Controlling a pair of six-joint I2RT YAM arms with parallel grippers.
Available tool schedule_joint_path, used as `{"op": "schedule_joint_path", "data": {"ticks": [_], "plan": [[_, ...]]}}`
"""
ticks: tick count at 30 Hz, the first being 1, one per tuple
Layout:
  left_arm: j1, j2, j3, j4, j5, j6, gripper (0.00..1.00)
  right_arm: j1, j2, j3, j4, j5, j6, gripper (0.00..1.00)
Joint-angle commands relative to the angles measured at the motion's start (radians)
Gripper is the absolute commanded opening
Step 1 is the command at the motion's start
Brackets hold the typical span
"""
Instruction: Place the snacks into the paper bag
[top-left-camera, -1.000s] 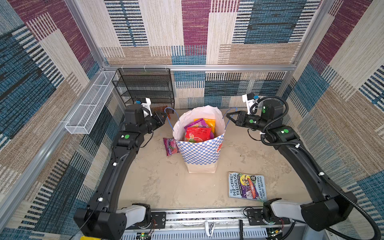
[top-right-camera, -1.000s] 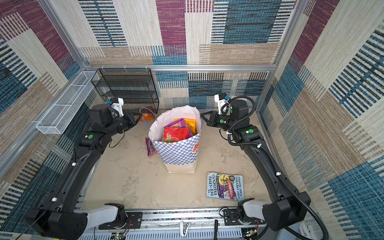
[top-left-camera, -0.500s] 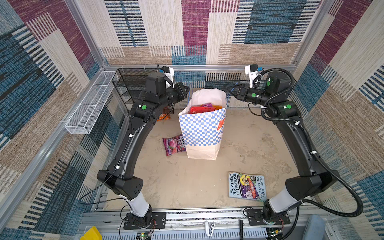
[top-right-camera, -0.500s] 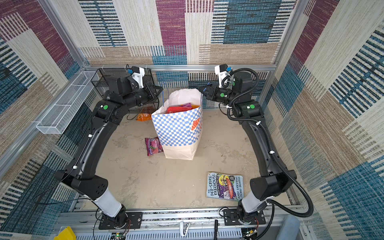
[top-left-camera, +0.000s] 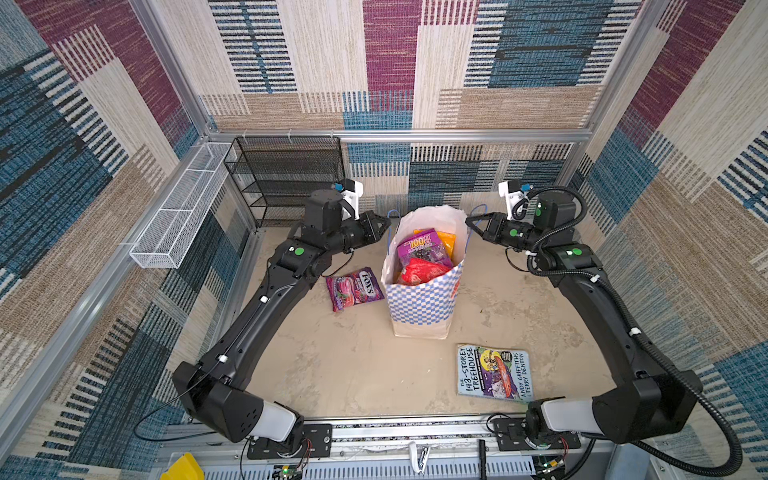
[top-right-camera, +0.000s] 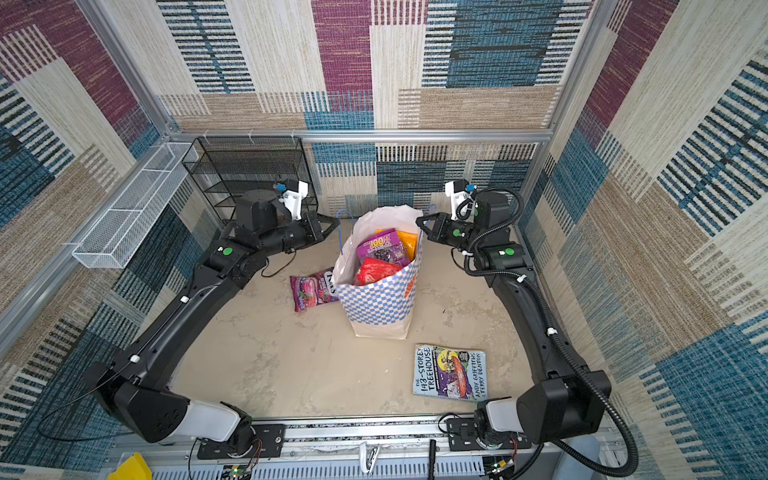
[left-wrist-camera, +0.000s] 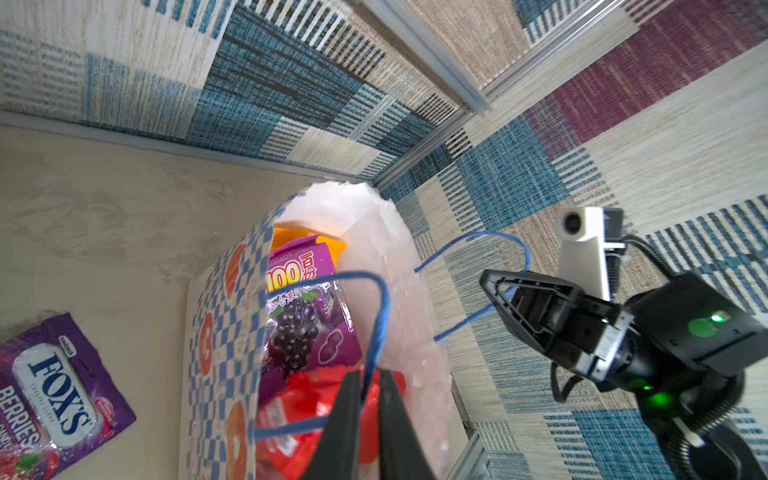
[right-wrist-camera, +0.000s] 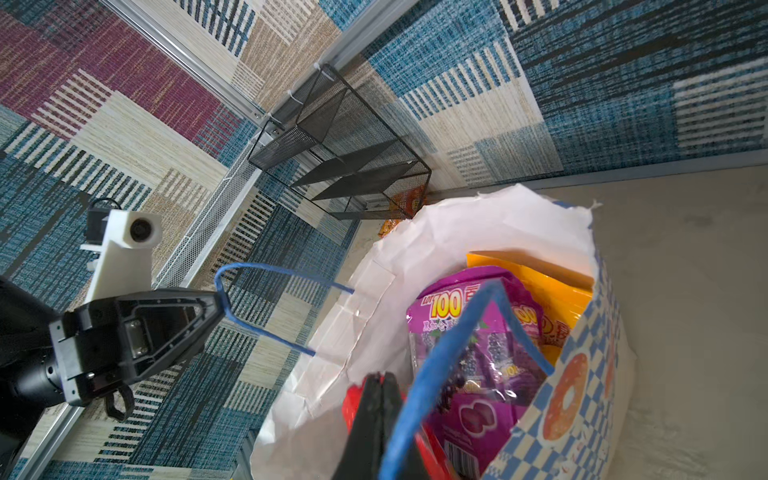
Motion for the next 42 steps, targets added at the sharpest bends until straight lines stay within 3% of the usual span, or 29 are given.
{"op": "schedule_joint_path", "data": {"ticks": [1, 7, 13, 19, 22, 27, 31, 36, 42], "plan": [[-0.005, -0.06, -0.027, 0.097, -0.008, 0.058, 0.36, -0.002, -0.057, -0.019, 0.126, 0.01, -0.025, 0.0], [-0.003, -0.209, -0.103, -0.027, -0.115, 0.185, 0.77, -0.008, -0.145, -0.143, 0.154, 0.111, -0.056, 0.0], [-0.003, -0.376, -0.163, -0.117, -0.184, 0.246, 0.94, -0.012, -0.225, -0.256, 0.209, 0.156, -0.068, 0.0], [-0.002, -0.547, -0.256, -0.291, -0.311, 0.256, 0.99, -0.012, -0.306, -0.331, 0.233, 0.194, -0.078, 0.0], [-0.001, -0.619, -0.354, -0.361, -0.353, 0.212, 0.99, -0.012, -0.315, -0.346, 0.238, 0.15, -0.083, 0.0], [0.011, -0.655, -0.55, -0.392, -0.357, 0.136, 1.0, -0.012, -0.303, -0.358, 0.239, 0.119, -0.079, 0.0], [0.056, -0.586, -0.656, -0.34, -0.259, 0.088, 0.98, -0.012, -0.297, -0.374, 0.251, 0.11, -0.075, 0.0], [0.177, -0.386, -0.692, -0.284, -0.127, 0.07, 0.93, -0.012, -0.293, -0.383, 0.255, 0.113, -0.077, 0.0], [0.255, -0.19, -0.663, -0.189, -0.112, 0.091, 0.9, -0.011, -0.279, -0.39, 0.263, 0.111, -0.077, 0.0]]}}
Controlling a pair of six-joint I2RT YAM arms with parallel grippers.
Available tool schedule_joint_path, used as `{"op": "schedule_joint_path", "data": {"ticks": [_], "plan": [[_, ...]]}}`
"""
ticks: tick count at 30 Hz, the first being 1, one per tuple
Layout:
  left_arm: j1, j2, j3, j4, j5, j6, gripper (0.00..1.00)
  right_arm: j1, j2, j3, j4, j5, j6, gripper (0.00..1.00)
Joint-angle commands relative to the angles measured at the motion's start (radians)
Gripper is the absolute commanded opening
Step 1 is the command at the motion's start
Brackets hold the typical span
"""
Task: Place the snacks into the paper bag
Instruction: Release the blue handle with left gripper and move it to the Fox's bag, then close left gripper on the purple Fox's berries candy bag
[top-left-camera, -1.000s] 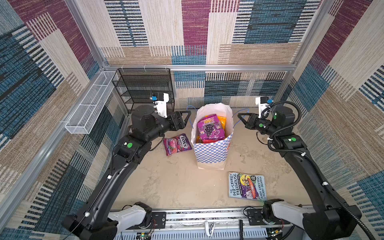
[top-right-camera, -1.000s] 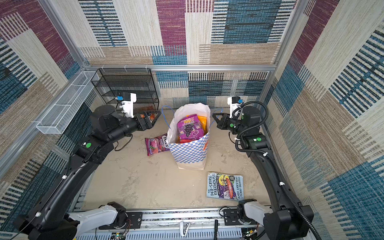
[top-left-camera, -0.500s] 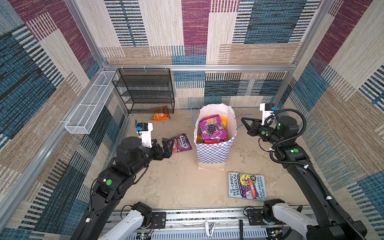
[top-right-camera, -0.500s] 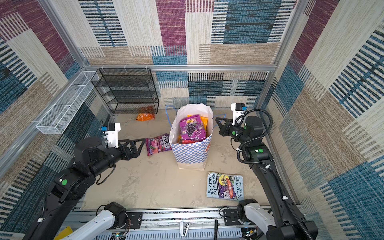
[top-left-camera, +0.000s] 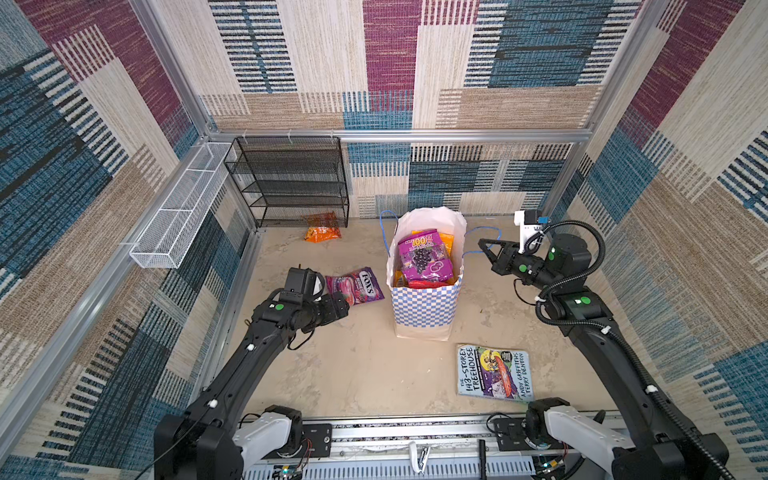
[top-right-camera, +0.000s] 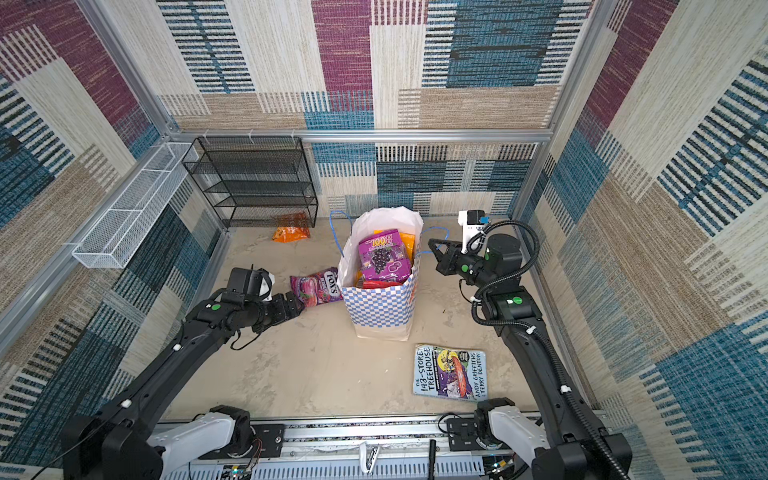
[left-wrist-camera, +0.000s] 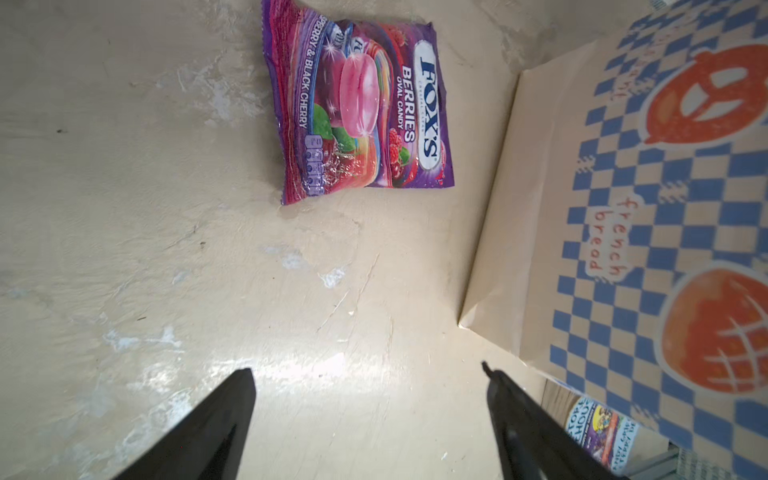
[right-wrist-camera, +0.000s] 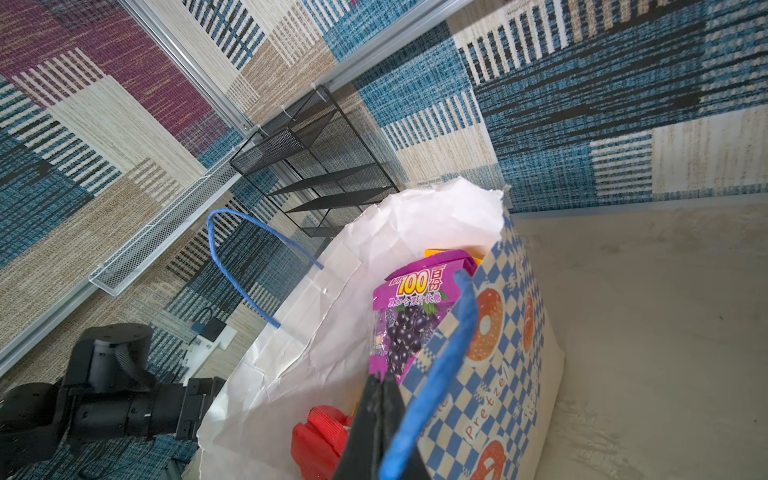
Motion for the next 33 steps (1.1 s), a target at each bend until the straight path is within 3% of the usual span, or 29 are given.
{"op": "schedule_joint_path", "data": {"ticks": [1, 5, 13, 17, 27, 33], "plan": [[0.029, 0.076, 0.023, 0.11, 0.038, -0.003, 0.9, 0.0, 0.007, -0.005, 0.041, -0.012, -0.001, 0.0], [0.062, 0.218, 0.072, 0.166, 0.047, -0.001, 0.89, 0.0, 0.014, -0.005, 0.039, -0.018, 0.0, 0.0], [0.092, 0.472, 0.261, 0.064, 0.009, 0.072, 0.83, 0.0, 0.006, -0.01, 0.042, -0.014, 0.0, 0.0], [0.108, 0.564, 0.308, 0.056, 0.045, 0.065, 0.77, 0.0, 0.006, -0.008, 0.041, -0.015, 0.0, 0.0], [0.108, 0.657, 0.324, 0.085, 0.091, 0.069, 0.67, 0.0, 0.006, -0.01, 0.042, -0.022, 0.0, 0.0], [0.108, 0.671, 0.296, 0.116, 0.104, 0.054, 0.54, 0.0, 0.004, -0.011, 0.042, -0.022, 0.0, 0.0]]}}
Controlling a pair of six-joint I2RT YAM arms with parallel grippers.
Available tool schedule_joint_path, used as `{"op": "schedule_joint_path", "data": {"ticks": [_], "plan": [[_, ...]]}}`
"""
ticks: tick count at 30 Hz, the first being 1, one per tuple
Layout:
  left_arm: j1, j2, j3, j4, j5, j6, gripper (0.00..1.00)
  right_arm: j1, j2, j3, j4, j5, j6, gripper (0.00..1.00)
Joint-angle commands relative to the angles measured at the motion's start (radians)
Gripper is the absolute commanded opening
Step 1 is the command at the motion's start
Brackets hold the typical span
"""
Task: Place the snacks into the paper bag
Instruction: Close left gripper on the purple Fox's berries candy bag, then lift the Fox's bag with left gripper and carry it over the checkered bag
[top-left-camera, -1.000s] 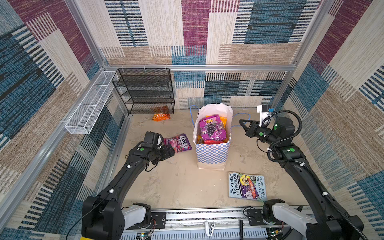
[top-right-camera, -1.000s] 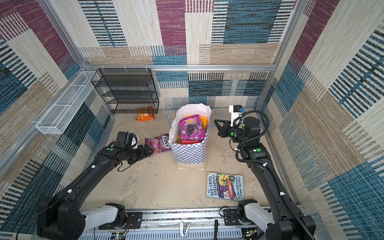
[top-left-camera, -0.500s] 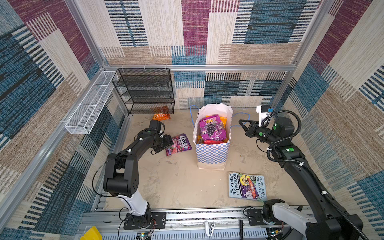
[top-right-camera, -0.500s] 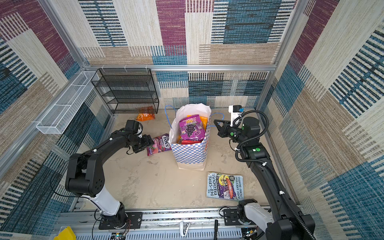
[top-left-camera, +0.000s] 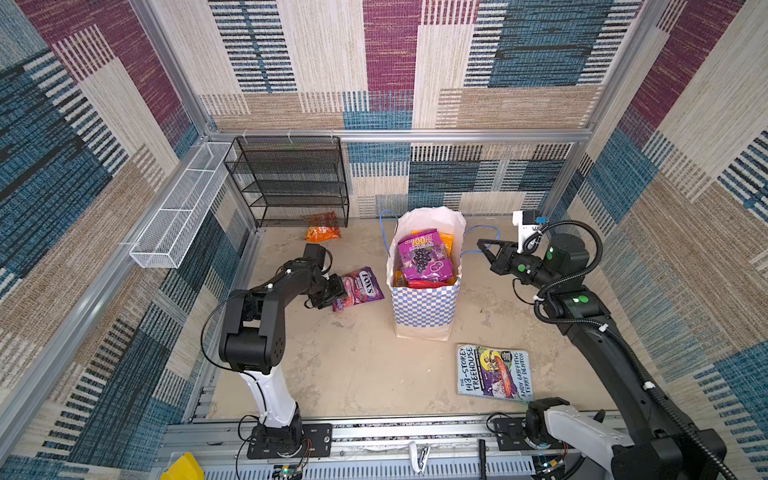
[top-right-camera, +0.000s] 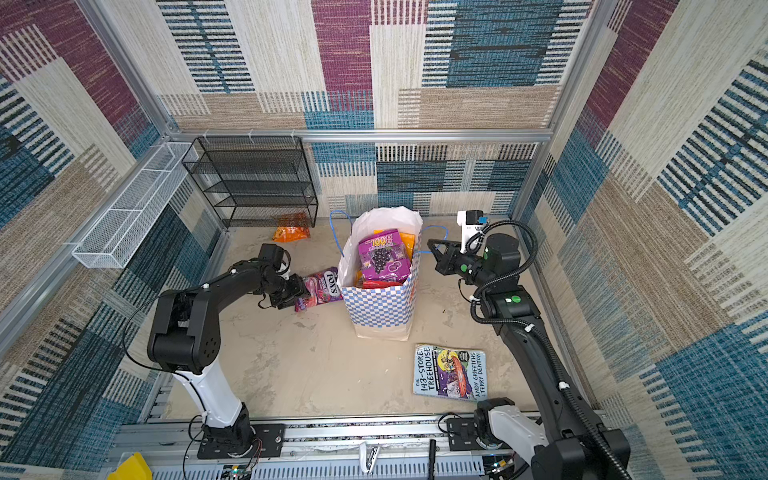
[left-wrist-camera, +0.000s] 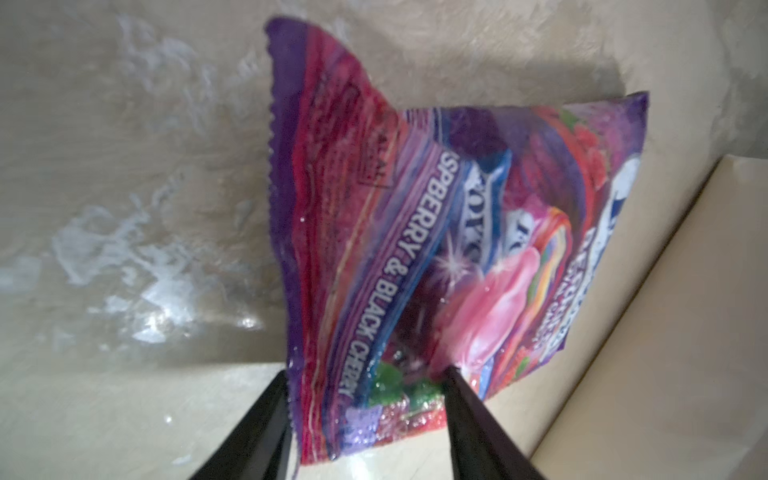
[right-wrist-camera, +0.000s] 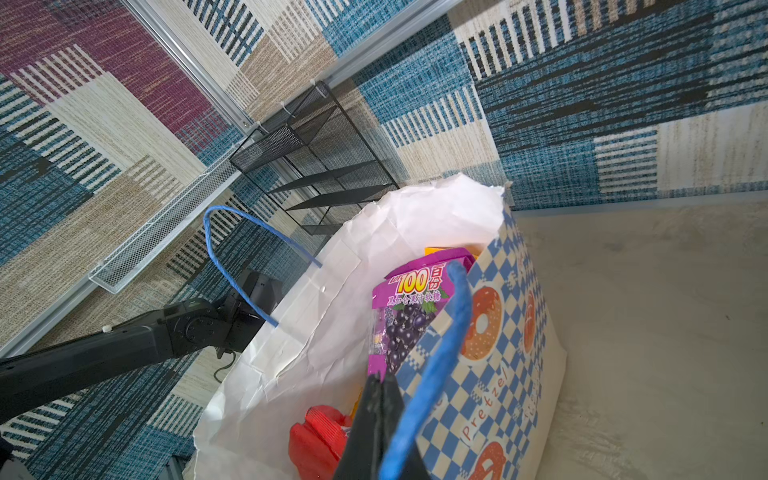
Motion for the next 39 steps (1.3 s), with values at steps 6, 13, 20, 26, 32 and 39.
{"op": "schedule_joint_path", "data": {"ticks": [6, 13, 20, 26, 32, 39], "plan": [[0.001, 0.017, -0.036, 0.042, 0.034, -0.015, 0.41, 0.0, -0.005, -0.007, 0.031, -0.016, 0.0, 0.0], [-0.002, -0.031, -0.119, 0.134, 0.082, -0.074, 0.29, 0.0, -0.007, -0.009, 0.033, -0.016, 0.005, 0.0], [-0.003, -0.13, -0.166, 0.152, 0.091, -0.1, 0.09, 0.0, -0.01, -0.011, 0.035, -0.018, 0.005, 0.0], [-0.002, -0.282, -0.196, 0.138, 0.086, -0.14, 0.0, 0.0, -0.013, -0.011, 0.035, -0.018, 0.005, 0.0], [-0.003, -0.476, -0.203, 0.085, 0.048, -0.161, 0.0, 0.0, -0.015, -0.012, 0.035, -0.019, 0.006, 0.0], [-0.003, -0.693, -0.137, -0.016, 0.009, -0.206, 0.0, -0.001, -0.016, -0.014, 0.04, -0.028, 0.009, 0.0]]}}
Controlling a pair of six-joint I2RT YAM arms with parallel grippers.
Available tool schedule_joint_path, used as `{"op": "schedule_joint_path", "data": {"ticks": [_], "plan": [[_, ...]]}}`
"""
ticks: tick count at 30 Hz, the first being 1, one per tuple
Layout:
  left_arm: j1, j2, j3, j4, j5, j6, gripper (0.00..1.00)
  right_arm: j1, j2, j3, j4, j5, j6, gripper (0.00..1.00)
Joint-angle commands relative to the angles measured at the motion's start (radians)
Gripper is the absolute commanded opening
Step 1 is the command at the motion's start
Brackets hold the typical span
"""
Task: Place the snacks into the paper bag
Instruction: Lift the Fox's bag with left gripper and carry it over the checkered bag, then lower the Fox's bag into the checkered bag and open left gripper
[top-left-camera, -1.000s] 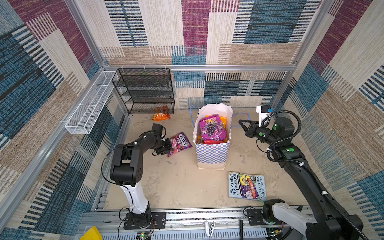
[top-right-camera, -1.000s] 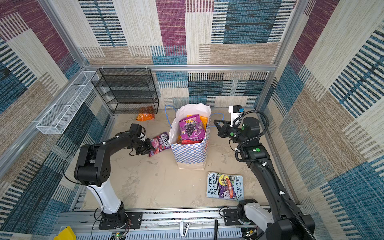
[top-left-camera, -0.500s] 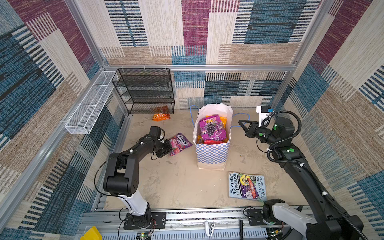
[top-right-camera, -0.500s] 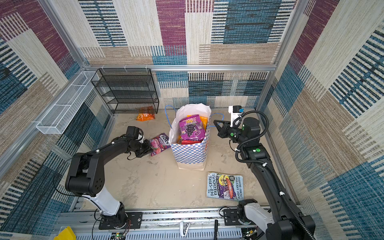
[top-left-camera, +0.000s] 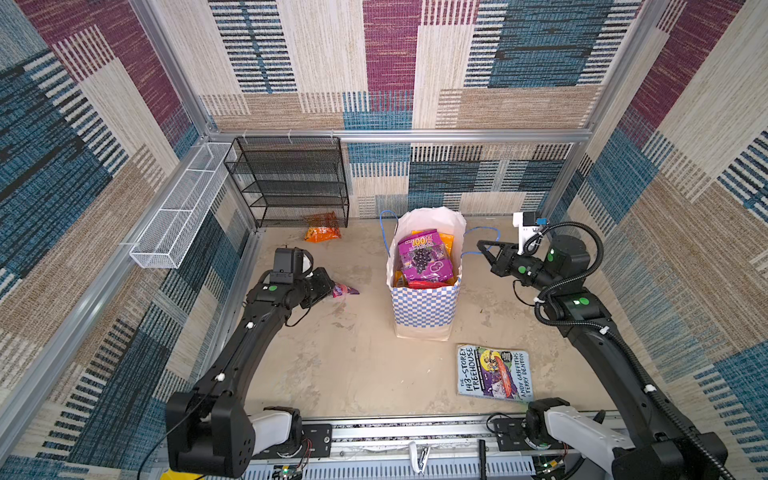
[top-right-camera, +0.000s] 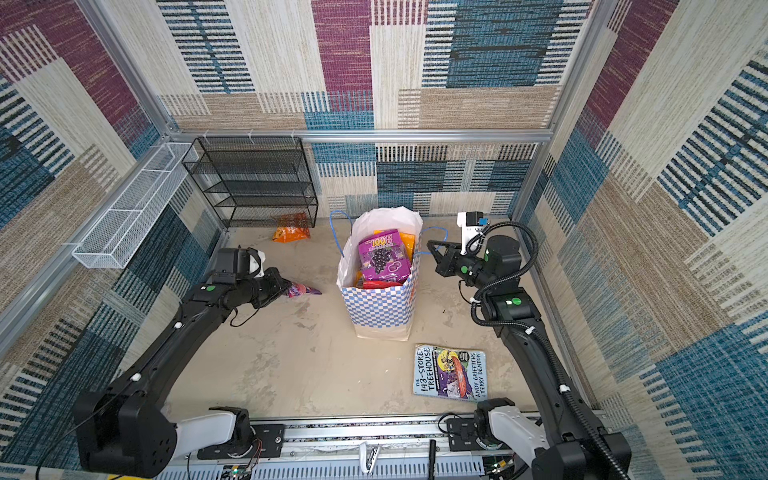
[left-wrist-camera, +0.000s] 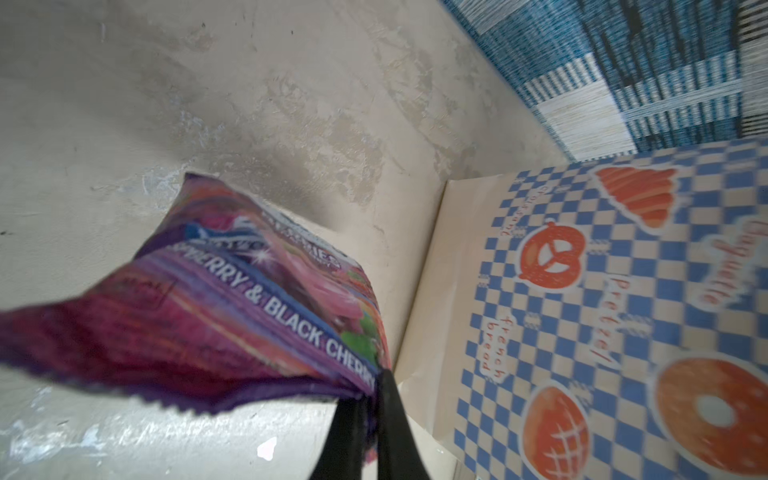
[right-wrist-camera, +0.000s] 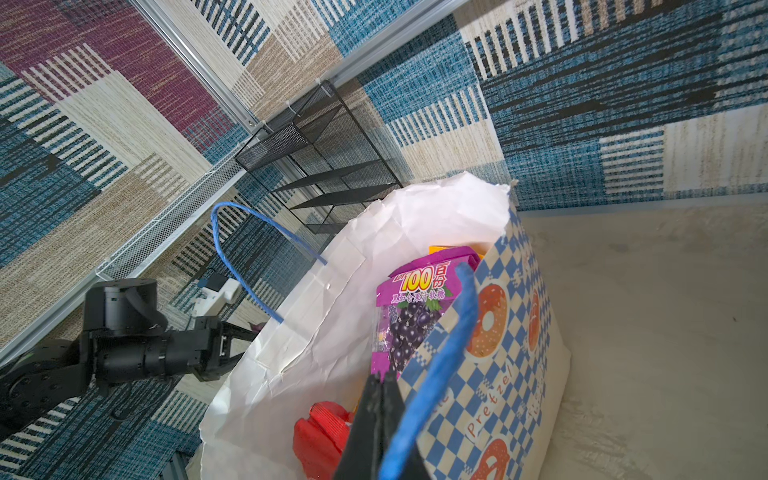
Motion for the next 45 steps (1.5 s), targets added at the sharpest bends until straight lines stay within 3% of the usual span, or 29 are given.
{"op": "schedule_joint_path", "data": {"ticks": [1, 8, 13, 18, 29, 38, 45], "plan": [[0.0, -0.091, 0.048, -0.035, -0.025, -0.063, 0.0, 0.0, -0.001, -0.002, 0.035, -0.02, 0.011, 0.0], [-0.011, -0.243, 0.252, -0.082, -0.009, -0.139, 0.0, -0.001, 0.002, -0.004, 0.04, -0.028, 0.013, 0.0], [-0.045, -0.216, 0.452, -0.083, 0.001, -0.171, 0.0, 0.0, 0.002, -0.005, 0.044, -0.037, 0.018, 0.0], [-0.126, -0.092, 0.68, -0.082, -0.02, -0.191, 0.0, 0.0, 0.0, -0.007, 0.044, -0.038, 0.019, 0.0], [-0.521, 0.225, 1.059, -0.082, -0.191, -0.105, 0.0, 0.0, -0.01, -0.006, 0.038, -0.023, 0.011, 0.0], [-0.661, 0.441, 1.232, -0.091, -0.259, -0.067, 0.0, 0.0, -0.012, -0.005, 0.036, -0.021, 0.01, 0.0], [-0.683, 0.53, 1.238, -0.121, -0.322, -0.043, 0.0, -0.001, -0.016, -0.005, 0.034, -0.015, 0.007, 0.0]]}}
